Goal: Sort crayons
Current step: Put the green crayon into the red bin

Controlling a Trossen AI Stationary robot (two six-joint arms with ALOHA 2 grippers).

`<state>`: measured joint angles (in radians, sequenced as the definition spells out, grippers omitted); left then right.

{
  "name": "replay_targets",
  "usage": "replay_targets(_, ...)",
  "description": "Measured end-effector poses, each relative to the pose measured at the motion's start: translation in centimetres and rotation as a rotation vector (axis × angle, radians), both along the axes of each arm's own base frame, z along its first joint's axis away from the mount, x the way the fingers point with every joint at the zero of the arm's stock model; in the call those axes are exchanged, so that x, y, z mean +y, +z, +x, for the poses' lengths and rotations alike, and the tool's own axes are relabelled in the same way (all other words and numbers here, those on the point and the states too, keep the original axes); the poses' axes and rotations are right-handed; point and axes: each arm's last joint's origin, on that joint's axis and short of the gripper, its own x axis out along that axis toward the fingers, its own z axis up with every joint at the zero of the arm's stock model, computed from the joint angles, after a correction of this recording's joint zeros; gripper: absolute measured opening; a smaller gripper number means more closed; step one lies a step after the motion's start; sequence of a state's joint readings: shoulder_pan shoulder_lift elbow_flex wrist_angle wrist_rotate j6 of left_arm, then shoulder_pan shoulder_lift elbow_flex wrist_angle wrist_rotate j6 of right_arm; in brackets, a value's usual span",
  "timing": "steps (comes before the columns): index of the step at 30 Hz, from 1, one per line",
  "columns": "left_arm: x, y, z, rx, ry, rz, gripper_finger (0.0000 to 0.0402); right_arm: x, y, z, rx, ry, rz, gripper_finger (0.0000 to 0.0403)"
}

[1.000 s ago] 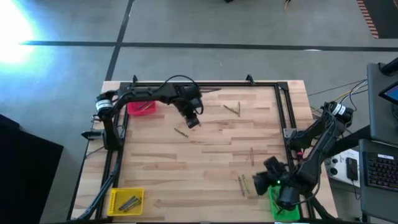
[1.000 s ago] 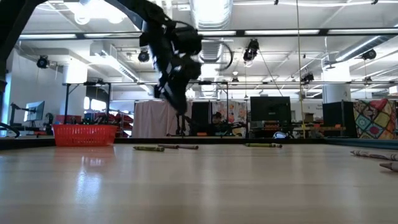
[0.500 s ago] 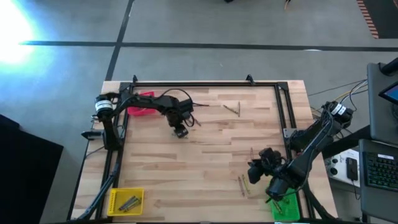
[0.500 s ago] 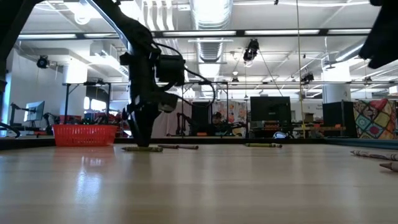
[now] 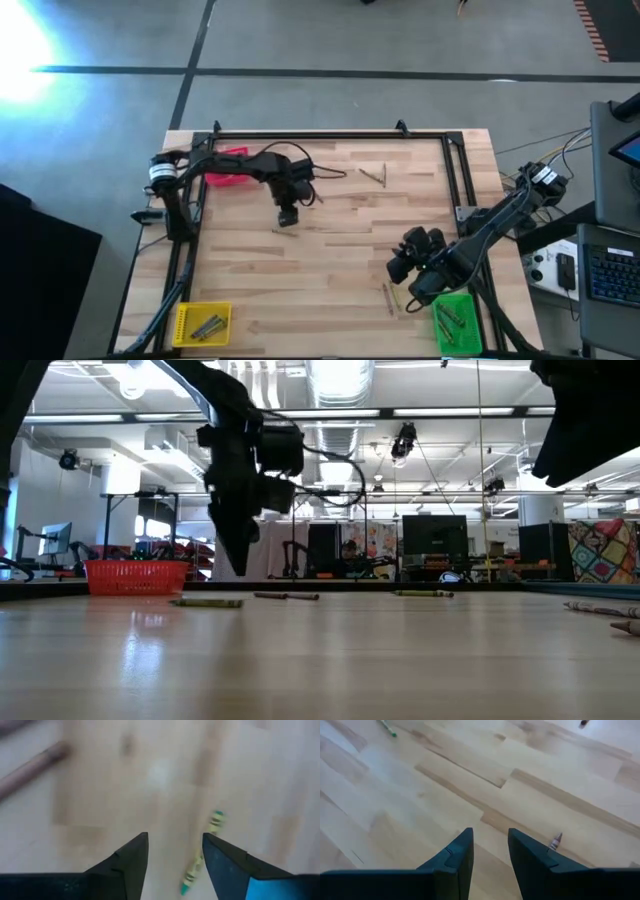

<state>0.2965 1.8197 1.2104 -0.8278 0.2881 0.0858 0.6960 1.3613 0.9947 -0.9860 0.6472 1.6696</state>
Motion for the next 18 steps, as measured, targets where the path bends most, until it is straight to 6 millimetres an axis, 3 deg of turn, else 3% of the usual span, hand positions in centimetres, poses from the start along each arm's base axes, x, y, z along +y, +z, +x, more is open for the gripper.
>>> replay_targets(3, -1.6, 0.2, -0.4, -0.005, -0.123, -0.008, 0.0167, 0.0, 0.0, -0.1, 0.018, 0.013, 0.004, 0.0114)
replay_targets(11, -5.9, -2.4, -2.0, -0.035, -0.421, 0.018, 0.0173, -0.2, -0.2, -0.1, -0.002, 0.000, -0.036, 0.0114)
replay_targets(18, -8.0, -4.7, -2.7, -0.091, -0.407, 0.075, 0.0163, -0.6, -0.4, 0.0, 0.018, 0.008, -0.064, 0.0114)
